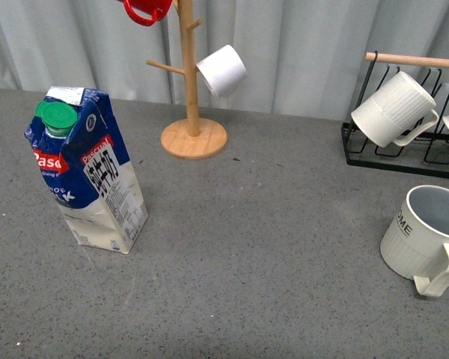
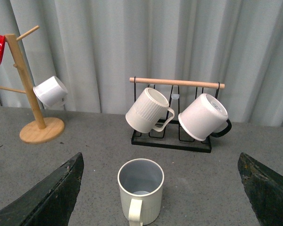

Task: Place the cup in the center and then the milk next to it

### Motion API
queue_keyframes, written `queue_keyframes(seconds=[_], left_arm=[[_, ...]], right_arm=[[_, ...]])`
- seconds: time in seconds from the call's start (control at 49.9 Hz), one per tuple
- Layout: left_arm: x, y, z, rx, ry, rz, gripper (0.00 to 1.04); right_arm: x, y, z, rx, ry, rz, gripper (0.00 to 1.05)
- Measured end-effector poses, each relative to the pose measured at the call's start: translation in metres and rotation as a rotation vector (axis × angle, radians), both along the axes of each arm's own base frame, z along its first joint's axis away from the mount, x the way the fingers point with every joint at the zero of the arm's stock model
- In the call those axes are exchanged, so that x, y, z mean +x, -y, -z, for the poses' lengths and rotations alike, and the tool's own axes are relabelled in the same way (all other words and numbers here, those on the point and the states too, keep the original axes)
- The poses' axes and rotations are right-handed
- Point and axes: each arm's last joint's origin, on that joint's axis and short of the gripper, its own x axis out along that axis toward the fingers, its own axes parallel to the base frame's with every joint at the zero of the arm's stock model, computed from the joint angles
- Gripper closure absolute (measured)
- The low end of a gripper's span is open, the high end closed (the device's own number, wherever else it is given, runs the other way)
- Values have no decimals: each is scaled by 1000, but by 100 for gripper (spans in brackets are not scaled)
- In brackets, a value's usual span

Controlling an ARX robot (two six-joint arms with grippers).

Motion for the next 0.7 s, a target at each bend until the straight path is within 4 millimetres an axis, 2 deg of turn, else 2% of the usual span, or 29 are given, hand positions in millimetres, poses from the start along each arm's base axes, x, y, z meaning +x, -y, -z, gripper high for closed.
queue_keyframes(seconds=[0.702], left_arm=[[0, 0, 0, 0, 0, 0, 7]], right_arm=[[0, 0, 0, 0, 0, 0, 9]])
